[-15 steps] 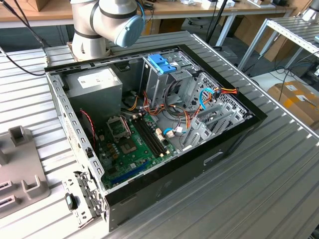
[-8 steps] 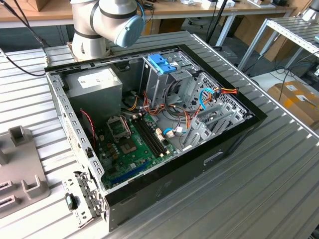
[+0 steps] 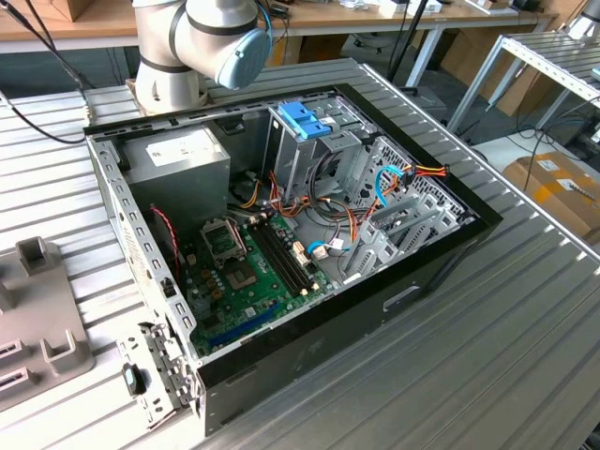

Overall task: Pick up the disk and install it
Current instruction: 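Pick up the disk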

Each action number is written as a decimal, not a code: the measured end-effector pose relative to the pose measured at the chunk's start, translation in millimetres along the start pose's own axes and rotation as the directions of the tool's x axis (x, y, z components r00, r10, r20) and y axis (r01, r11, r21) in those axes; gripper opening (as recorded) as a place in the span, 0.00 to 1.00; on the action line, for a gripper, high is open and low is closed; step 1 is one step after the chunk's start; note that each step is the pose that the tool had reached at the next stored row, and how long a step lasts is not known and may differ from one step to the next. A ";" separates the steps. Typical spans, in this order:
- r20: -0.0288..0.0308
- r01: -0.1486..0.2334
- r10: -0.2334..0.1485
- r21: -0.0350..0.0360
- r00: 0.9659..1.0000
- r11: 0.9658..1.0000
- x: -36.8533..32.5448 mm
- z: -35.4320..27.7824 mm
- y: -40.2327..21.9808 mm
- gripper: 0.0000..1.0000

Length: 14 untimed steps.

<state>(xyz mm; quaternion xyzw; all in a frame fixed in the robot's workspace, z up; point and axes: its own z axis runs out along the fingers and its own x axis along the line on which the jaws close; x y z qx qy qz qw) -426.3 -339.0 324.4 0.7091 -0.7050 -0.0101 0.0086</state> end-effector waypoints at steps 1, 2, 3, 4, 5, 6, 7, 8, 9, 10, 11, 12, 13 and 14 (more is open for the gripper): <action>0.000 0.000 0.000 0.000 1.000 1.000 0.0 0.0 0.0 0.60; 0.000 0.000 0.000 0.000 1.000 1.000 0.0 0.1 0.0 0.60; 0.000 0.000 0.000 0.000 1.000 1.000 0.0 0.1 0.0 0.60; 0.000 0.000 0.000 0.000 1.000 1.000 0.0 0.1 0.0 0.60; 0.000 0.000 0.000 0.000 1.000 1.000 0.0 0.3 0.0 0.60; 0.000 0.000 0.000 0.001 1.000 1.000 0.0 0.8 0.0 0.60; 0.000 0.000 0.000 0.002 1.000 1.000 0.0 1.4 0.1 0.60; 0.000 0.000 0.000 0.004 1.000 1.000 0.0 2.7 0.3 0.60; 0.000 0.000 0.000 0.006 1.000 1.000 0.0 4.3 0.4 0.60; 0.000 0.000 0.000 0.008 1.000 1.000 0.0 6.1 0.6 0.60; 0.000 0.000 0.000 0.009 1.000 1.000 0.0 7.5 0.7 0.60; 0.000 0.000 0.000 0.009 1.000 1.000 0.0 9.2 0.8 0.60; 0.000 0.000 0.000 0.010 1.000 1.000 0.0 10.5 0.9 0.60; 0.000 0.000 0.000 0.010 1.000 1.000 0.0 11.4 1.0 0.60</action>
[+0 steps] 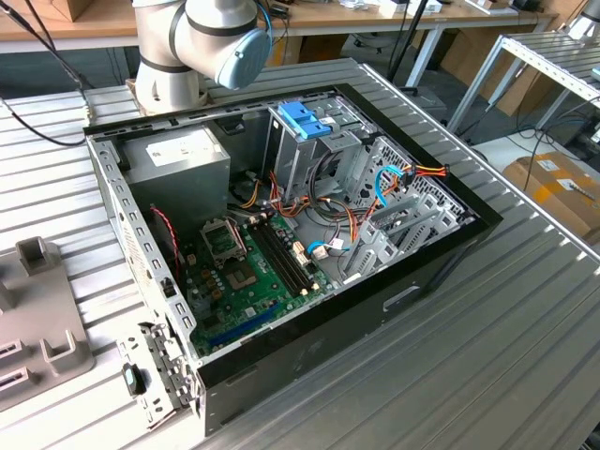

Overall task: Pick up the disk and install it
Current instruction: 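Pick up the disk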

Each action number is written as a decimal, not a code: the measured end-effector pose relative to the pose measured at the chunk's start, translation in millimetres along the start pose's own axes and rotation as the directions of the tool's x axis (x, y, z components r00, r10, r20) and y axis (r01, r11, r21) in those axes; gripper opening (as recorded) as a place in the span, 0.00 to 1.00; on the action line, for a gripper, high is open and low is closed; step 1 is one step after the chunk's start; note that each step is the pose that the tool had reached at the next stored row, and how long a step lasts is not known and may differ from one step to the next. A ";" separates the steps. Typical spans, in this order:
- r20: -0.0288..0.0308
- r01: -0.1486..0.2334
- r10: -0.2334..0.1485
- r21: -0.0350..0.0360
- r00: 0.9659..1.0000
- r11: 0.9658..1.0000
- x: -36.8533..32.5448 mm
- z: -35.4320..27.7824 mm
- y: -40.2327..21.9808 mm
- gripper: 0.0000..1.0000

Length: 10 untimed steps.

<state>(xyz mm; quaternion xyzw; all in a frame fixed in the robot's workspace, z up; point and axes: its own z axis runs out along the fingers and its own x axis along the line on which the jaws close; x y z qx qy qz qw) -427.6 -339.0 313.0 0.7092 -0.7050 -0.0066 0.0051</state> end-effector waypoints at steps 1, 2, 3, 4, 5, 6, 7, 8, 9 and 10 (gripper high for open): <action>0.000 0.000 0.000 0.000 1.000 1.000 0.0 0.0 0.0 0.60; 0.000 0.000 0.000 0.000 1.000 1.000 0.0 0.4 0.0 0.60; 0.000 0.000 0.000 0.000 1.000 1.000 0.0 0.7 0.0 0.60; 0.000 0.000 0.000 0.000 1.000 1.000 0.0 0.7 0.0 0.60; 0.000 0.000 0.000 0.000 1.000 1.000 0.0 0.7 0.0 0.60; 0.000 0.000 0.000 0.000 1.000 1.000 0.0 0.7 0.0 0.60; 0.000 0.000 0.000 0.000 1.000 1.000 0.0 0.7 0.0 0.60; 0.000 0.000 0.000 0.000 1.000 1.000 0.0 0.7 0.0 0.60; 0.000 0.000 0.000 0.000 1.000 1.000 0.0 0.7 0.0 0.60; 0.000 0.000 0.000 0.000 1.000 1.000 0.0 0.7 0.0 0.60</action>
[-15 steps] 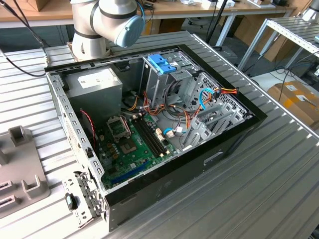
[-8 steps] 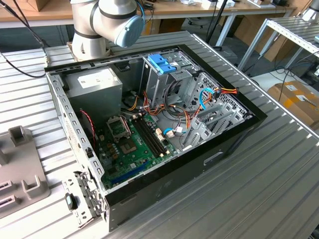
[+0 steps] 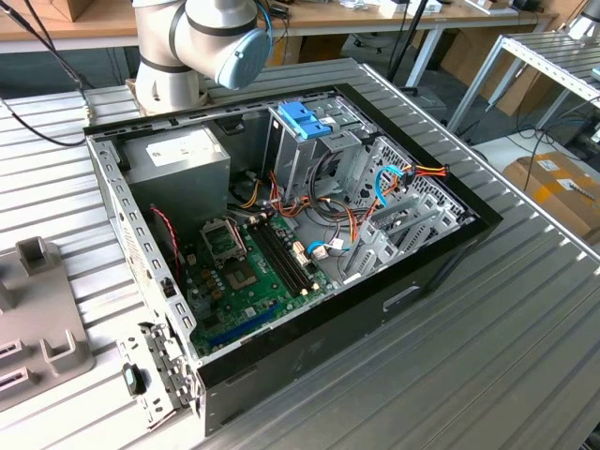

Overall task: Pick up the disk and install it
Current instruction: 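Pick up the disk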

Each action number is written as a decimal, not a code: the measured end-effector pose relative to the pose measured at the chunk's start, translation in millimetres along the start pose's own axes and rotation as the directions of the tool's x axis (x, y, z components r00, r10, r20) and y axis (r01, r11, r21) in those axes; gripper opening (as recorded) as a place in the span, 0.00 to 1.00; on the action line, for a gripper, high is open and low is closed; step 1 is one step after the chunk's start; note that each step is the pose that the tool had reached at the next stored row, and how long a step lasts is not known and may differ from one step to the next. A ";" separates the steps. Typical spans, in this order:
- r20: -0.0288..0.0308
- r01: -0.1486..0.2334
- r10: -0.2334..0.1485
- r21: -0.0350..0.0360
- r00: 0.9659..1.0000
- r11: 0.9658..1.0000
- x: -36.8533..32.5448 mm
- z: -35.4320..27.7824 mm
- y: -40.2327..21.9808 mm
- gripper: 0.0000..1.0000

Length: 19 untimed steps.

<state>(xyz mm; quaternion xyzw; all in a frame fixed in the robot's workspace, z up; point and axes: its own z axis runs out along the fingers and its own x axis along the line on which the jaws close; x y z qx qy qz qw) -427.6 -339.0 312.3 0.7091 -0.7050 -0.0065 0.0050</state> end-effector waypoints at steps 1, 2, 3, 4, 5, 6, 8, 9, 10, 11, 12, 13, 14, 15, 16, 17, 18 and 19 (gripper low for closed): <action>0.000 0.000 0.000 0.000 1.000 1.000 0.0 0.0 0.0 0.60; 0.000 0.000 0.000 0.000 1.000 1.000 0.0 0.0 0.0 0.60; 0.000 0.000 0.000 0.000 1.000 1.000 0.0 0.0 0.0 0.60; 0.000 0.000 0.000 0.000 1.000 1.000 0.0 0.1 0.0 0.60; 0.000 0.000 0.000 0.000 1.000 1.000 0.0 1.2 -0.1 0.60; 0.000 0.000 0.000 0.000 1.000 1.000 0.0 1.9 0.0 0.60; 0.000 0.000 0.000 0.001 1.000 1.000 0.0 4.1 0.0 0.60; 0.000 0.000 0.000 0.002 1.000 1.000 0.0 4.6 0.0 0.60; 0.000 0.000 0.000 0.002 1.000 1.000 0.0 4.9 0.2 0.60; 0.000 0.000 0.000 0.002 1.000 1.000 0.0 5.2 0.3 0.60; 0.000 0.000 0.000 0.002 1.000 1.000 0.0 5.3 0.3 0.60; 0.000 0.000 0.000 0.002 1.000 1.000 0.0 5.3 0.2 0.60; 0.000 0.000 0.000 0.002 1.000 1.000 0.0 5.4 0.3 0.60; 0.000 0.000 0.000 0.002 1.000 1.000 0.0 5.4 0.3 0.60; 0.000 0.000 0.000 0.002 1.000 1.000 0.0 5.5 0.3 0.60; 0.000 0.000 0.000 0.002 1.000 1.000 0.0 5.5 0.3 0.60; 0.000 0.000 0.000 0.002 1.000 1.000 0.0 5.5 0.3 0.60; 0.000 0.000 0.000 0.002 1.000 1.000 0.0 5.5 0.3 0.60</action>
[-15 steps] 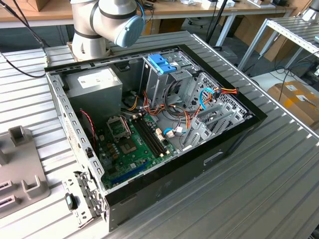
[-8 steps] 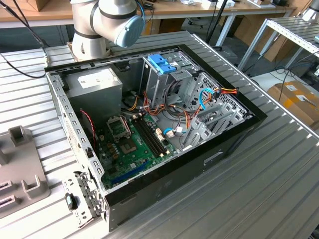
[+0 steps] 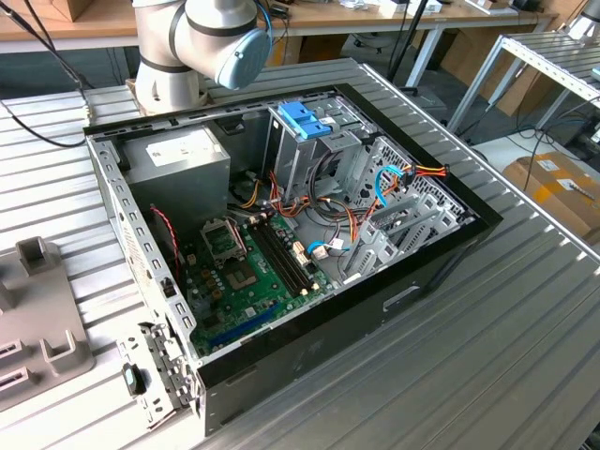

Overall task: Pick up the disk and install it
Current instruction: 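Pick up the disk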

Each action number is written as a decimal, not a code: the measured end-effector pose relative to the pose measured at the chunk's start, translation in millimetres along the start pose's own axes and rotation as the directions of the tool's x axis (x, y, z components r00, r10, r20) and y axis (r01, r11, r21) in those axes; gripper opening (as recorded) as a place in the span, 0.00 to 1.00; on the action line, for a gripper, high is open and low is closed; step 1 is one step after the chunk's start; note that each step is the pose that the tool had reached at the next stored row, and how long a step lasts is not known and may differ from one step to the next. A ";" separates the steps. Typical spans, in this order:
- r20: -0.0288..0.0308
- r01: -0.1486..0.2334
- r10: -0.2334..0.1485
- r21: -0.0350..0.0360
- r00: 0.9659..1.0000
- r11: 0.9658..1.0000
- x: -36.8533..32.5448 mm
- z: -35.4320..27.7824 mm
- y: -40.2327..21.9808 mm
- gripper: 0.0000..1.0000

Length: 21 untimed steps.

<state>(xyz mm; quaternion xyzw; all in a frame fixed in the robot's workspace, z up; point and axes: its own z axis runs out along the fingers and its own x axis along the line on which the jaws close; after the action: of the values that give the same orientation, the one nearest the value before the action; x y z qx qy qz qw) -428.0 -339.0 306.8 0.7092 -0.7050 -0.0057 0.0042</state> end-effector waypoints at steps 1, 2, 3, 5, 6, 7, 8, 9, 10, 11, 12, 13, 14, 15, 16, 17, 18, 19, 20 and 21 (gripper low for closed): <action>0.000 0.000 0.000 0.000 1.000 1.000 0.0 0.0 0.0 0.60; 0.000 0.000 0.000 0.000 1.000 1.000 0.0 0.1 0.0 0.59; 0.000 0.000 0.000 0.000 1.000 1.000 0.0 0.1 0.0 0.59; 0.000 0.000 0.000 0.000 1.000 1.000 0.0 0.2 0.0 0.52; 0.000 0.000 0.000 0.000 1.000 1.000 0.0 0.2 0.1 0.45; 0.000 0.000 0.000 0.000 1.000 1.000 0.0 0.2 0.0 0.45; 0.000 0.000 0.000 0.000 1.000 1.000 0.0 0.2 0.1 0.45; 0.000 0.000 0.000 0.000 1.000 1.000 0.0 0.2 0.1 0.45; 0.000 0.000 0.000 0.000 1.000 1.000 0.0 -0.8 0.1 0.45; 0.000 0.000 0.000 0.000 1.000 1.000 0.0 -1.2 0.1 0.45; 0.000 0.000 0.000 0.000 1.000 1.000 0.0 -1.2 0.1 0.45; 0.000 0.000 0.000 0.000 1.000 1.000 0.0 -1.3 0.1 0.45; 0.000 0.000 0.000 0.001 1.000 1.000 0.0 -1.4 0.7 0.45; 0.000 0.000 0.000 0.002 1.000 1.000 0.1 -1.3 1.1 0.45; 0.000 0.000 0.000 0.003 1.000 1.000 0.1 -1.2 1.3 0.45; 0.000 0.000 0.000 0.003 1.000 1.000 0.1 -1.2 1.3 0.45; 0.000 0.000 0.000 0.002 1.000 1.000 0.1 -1.3 1.4 0.45; 0.000 0.000 0.000 0.002 1.000 1.000 0.1 -1.3 1.4 0.45; 0.000 0.000 0.000 0.003 1.000 1.000 0.1 -1.2 1.4 0.45; 0.000 0.000 0.000 0.003 1.000 1.000 0.1 -1.2 1.4 0.45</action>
<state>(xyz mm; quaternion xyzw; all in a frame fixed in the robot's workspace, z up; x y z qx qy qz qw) -429.4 -339.1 308.0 0.7093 -0.7049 -0.0049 0.0032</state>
